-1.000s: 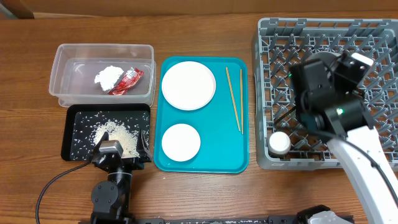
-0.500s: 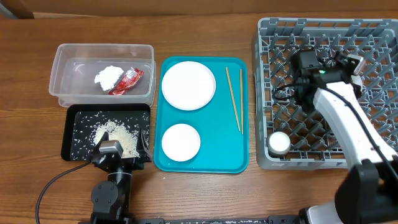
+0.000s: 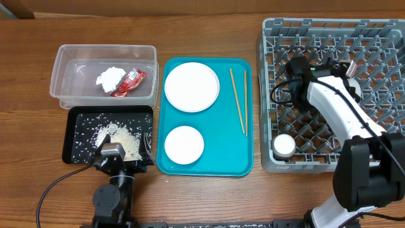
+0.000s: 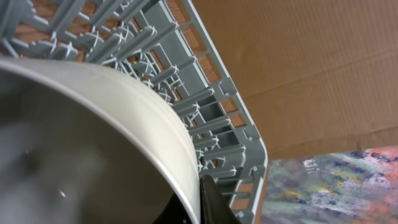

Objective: Sort waste into correct bins and load items into the dishwasher

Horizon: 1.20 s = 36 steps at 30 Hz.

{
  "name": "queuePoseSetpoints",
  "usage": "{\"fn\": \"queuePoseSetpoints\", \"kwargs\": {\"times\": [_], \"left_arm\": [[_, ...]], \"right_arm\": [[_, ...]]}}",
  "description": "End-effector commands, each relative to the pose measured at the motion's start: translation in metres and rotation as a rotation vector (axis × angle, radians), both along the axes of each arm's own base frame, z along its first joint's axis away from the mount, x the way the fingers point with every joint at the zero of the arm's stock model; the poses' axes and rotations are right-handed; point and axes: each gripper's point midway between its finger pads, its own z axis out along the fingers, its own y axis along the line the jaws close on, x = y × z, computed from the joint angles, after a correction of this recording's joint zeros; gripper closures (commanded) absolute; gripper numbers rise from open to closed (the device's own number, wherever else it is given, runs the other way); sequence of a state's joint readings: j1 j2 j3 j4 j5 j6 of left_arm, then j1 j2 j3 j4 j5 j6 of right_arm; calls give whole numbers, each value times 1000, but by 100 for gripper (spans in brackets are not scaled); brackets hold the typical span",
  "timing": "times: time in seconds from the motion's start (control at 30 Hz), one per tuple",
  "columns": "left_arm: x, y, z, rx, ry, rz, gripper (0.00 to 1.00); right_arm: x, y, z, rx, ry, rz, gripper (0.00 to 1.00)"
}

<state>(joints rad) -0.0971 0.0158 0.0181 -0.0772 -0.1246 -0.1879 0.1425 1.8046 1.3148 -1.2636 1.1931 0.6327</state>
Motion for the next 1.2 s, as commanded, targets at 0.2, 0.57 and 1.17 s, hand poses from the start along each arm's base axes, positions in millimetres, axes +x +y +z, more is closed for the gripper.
{"fn": "queuePoseSetpoints", "kwargs": {"times": [0.2, 0.57, 1.17], "left_arm": [[0, 3, -1, -15, -8, 18, 0], [0, 3, -1, -15, -8, 18, 0], [0, 3, -1, -15, -8, 18, 0]], "right_arm": [[-5, 0, 4, -26, -23, -17, 96], [6, -9, 10, -68, -74, -15, 96], [-4, 11, -25, 108, -9, -15, 96]]}}
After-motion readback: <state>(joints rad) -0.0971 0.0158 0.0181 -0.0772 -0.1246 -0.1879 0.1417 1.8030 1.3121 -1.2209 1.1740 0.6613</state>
